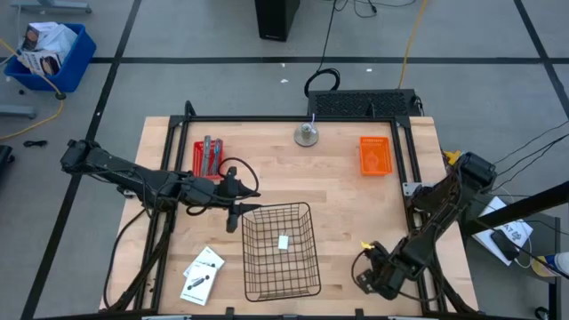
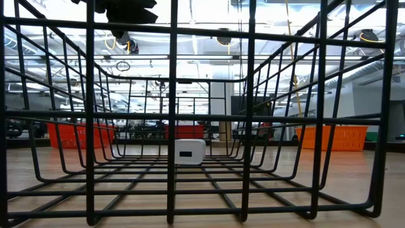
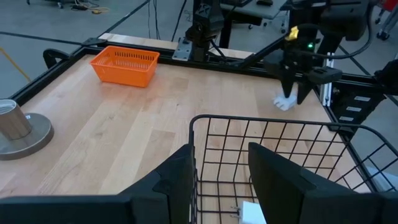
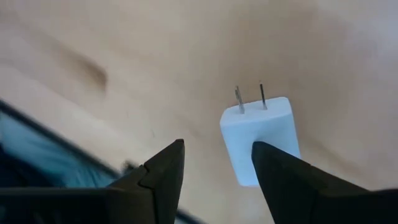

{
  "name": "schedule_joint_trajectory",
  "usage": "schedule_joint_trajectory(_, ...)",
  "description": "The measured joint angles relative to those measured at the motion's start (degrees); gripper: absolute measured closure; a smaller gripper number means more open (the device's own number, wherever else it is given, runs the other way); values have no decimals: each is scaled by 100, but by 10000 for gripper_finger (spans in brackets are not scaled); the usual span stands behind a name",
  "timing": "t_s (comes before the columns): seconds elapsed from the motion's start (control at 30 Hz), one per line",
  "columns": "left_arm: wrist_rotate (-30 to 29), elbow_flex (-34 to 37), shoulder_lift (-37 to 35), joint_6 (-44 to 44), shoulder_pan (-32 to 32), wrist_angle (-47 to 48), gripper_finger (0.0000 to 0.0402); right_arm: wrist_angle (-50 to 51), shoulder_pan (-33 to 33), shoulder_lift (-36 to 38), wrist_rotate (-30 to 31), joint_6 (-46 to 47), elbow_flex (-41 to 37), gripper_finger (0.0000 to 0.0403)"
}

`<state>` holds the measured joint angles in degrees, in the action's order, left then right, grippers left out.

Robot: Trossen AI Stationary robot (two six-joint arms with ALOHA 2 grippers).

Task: Pick and place items into bin
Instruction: Put the charger adapter into the black wire basket

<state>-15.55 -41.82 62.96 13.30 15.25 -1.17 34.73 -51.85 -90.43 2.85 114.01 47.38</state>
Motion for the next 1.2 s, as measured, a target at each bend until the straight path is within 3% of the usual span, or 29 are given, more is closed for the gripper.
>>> schedule_joint_trajectory(0.2, 4, 0, 0, 12, 0, 2, 243, 243, 259, 101, 718, -130, -14, 216)
schedule_joint_trajectory(0.5, 6, 0, 0, 20, 0, 7, 243, 533, 628, 132, 814, -842, -10, 216)
schedule_joint_trajectory(0.73, 9, 0, 0, 25, 0, 9, 243, 439, 801, 615, 998, -1384, -4, 218)
schedule_joint_trajectory(0.87, 11, 0, 0, 33, 0, 9, 243, 587, 881, 943, 1362, -1673, -47, 232)
schedule_joint_trajectory(1.2, 50, 0, 149, 78, 0, -10, 243, 560, 948, 1364, 1378, -2106, -18, 270)
